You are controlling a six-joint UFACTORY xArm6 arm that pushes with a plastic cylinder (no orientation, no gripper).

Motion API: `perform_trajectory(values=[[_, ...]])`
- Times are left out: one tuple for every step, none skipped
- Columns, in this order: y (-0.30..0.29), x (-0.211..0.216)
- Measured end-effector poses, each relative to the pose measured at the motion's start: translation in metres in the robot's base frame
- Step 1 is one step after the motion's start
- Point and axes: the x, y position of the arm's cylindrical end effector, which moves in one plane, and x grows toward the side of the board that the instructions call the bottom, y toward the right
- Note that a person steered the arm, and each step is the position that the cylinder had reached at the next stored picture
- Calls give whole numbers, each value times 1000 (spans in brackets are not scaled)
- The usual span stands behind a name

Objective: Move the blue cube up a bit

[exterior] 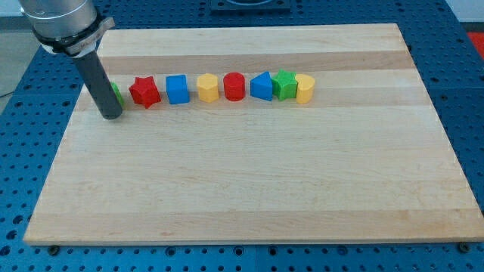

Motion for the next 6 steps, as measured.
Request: perform_trajectory(values=[[3, 3], [34, 9], [66, 4], [90, -13], [90, -37], [83, -54]])
